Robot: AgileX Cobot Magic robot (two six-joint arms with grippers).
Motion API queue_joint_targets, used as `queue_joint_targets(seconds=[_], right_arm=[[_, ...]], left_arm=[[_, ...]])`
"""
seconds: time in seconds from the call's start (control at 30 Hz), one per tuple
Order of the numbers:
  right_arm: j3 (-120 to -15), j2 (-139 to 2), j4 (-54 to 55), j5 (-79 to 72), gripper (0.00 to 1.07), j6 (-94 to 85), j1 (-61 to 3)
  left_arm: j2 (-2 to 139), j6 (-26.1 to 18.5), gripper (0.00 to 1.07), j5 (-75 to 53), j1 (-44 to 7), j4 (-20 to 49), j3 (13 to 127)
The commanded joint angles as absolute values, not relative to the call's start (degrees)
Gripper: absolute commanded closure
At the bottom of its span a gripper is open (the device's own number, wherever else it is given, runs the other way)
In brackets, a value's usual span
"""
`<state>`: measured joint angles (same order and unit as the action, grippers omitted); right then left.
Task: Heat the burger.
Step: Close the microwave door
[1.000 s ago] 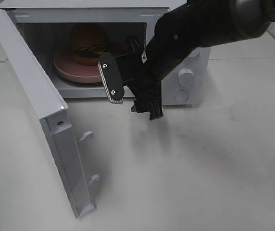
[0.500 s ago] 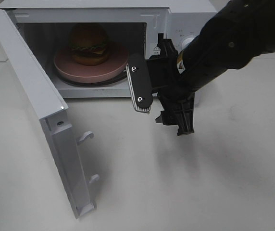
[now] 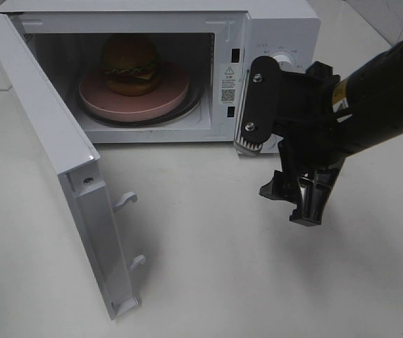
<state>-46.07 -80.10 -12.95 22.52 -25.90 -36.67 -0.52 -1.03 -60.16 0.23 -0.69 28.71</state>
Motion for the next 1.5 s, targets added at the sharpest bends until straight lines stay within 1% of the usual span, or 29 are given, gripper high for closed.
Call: queue_joint_targets(seconds=[0.03, 0.1, 0.17, 0.2, 0.23, 0.3, 0.57, 0.6, 0.77, 0.97, 1.13, 1.2, 1.27, 1.3, 1.33, 1.37, 1.4, 1.43, 1.5], right_arm=[[-44.75, -77.35, -12.66, 25.90, 0.31, -20.05, -36.67], [-44.12, -74.60, -12.72, 30.88, 0.31, -12.95, -36.67], [-44.12, -73.57, -12.72, 32.37, 0.31, -11.17, -36.67], [-44.12, -71.62, -12.72, 36.27, 0.31, -7.05, -36.67], [-44.12, -71.62, -12.72, 36.27, 0.31, -7.05, -36.67], [-44.12, -69.04, -12.72, 41.02, 0.31, -3.04, -36.67], [-44.12, -61.94, -12.38, 50.99, 0.31, 0.74, -36.67], [-44.12, -59.93, -11.40, 54.14, 0.31, 1.03, -36.67], [-44.12, -54.60, -7.68, 60.85, 0.31, 1.03, -36.67], [-44.00, -48.36, -3.67, 65.55, 0.31, 1.03, -36.67], [-42.40, -43.26, -3.55, 66.12, 0.31, 1.78, -36.55], [-40.57, -41.08, -3.50, 66.23, 0.31, 2.75, -35.47], [-37.41, -37.53, -3.55, 66.18, 0.31, 3.09, -31.51], [-37.41, -37.53, -3.55, 66.18, 0.31, 3.09, -31.51], [-35.64, -34.84, -3.78, 66.18, 0.31, 3.09, -28.48], [-34.95, -33.63, -3.78, 66.12, 0.31, 3.09, -26.87], [-34.95, -33.63, -3.78, 66.12, 0.31, 3.09, -26.87], [-33.63, -30.65, -3.78, 65.66, 0.31, 3.09, -23.95], [-33.23, -29.45, -3.78, 65.26, 0.31, 3.09, -22.92]], left_arm=[[-1.60, -0.97, 0.03, -59.36, -0.06, -0.80, 28.53], [-1.60, -0.97, 0.03, -59.36, -0.06, -0.80, 28.53], [-1.60, -0.97, 0.03, -59.36, -0.06, -0.80, 28.53], [-1.60, -0.97, 0.03, -59.36, -0.06, -0.80, 28.53], [-1.60, -0.97, 0.03, -59.36, -0.06, -0.80, 28.53], [-1.60, -0.97, 0.03, -59.36, -0.06, -0.80, 28.53], [-1.60, -0.97, 0.03, -59.36, -0.06, -0.80, 28.53], [-1.60, -0.97, 0.03, -59.36, -0.06, -0.80, 28.53], [-1.60, -0.97, 0.03, -59.36, -0.06, -0.80, 28.53], [-1.60, -0.97, 0.03, -59.36, -0.06, -0.80, 28.53], [-1.60, -0.97, 0.03, -59.36, -0.06, -0.80, 28.53], [-1.60, -0.97, 0.03, -59.36, -0.06, -0.80, 28.53], [-1.60, -0.97, 0.03, -59.36, -0.06, -0.80, 28.53], [-1.60, -0.97, 0.03, -59.36, -0.06, -0.80, 28.53], [-1.60, -0.97, 0.03, -59.36, -0.06, -0.80, 28.53], [-1.60, -0.97, 0.03, -59.36, -0.06, -0.80, 28.53], [-1.60, -0.97, 0.03, -59.36, -0.06, -0.80, 28.53], [-1.60, -0.97, 0.03, -59.36, -0.06, -0.80, 28.53], [-1.60, -0.97, 0.03, -59.36, -0.06, -0.80, 28.53]])
